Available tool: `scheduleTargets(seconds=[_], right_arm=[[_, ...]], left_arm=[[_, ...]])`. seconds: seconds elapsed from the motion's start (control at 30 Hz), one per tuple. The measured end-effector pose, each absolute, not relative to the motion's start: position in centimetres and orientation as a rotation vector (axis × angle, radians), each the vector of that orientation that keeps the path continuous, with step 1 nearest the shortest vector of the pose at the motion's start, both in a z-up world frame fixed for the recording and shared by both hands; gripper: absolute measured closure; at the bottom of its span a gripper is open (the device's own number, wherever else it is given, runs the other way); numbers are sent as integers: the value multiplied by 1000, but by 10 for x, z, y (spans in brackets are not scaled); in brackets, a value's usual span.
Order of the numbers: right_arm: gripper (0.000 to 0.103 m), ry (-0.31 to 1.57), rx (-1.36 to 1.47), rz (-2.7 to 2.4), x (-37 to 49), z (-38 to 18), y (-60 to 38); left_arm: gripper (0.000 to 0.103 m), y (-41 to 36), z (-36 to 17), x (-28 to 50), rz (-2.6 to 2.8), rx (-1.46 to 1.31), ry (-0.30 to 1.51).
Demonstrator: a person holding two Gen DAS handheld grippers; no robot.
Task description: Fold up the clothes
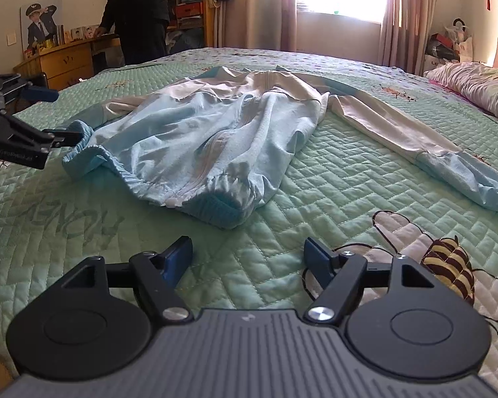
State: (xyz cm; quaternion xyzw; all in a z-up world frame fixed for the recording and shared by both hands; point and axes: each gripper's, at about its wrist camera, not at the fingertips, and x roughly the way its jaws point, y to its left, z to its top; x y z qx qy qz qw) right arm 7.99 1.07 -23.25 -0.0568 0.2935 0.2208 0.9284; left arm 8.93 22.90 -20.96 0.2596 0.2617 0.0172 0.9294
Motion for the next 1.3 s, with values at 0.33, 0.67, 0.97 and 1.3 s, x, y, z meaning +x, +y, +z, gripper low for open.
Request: scheduleTargets(seconds=[0.33,0.67,0.97,1.3], right_arm=[[25,589,-95,461,80,-235,8],[22,584,-92,465,81,-236,8],[22,579,-90,465,80,-237,8],[21,577,-89,467,81,-238,7]], left_arm=[[8,225,-218,94,46,692,596],[9,229,-213,102,103,720,583],[18,221,-228,109,33,843,628],[99,225,-228,102,-69,740,672]])
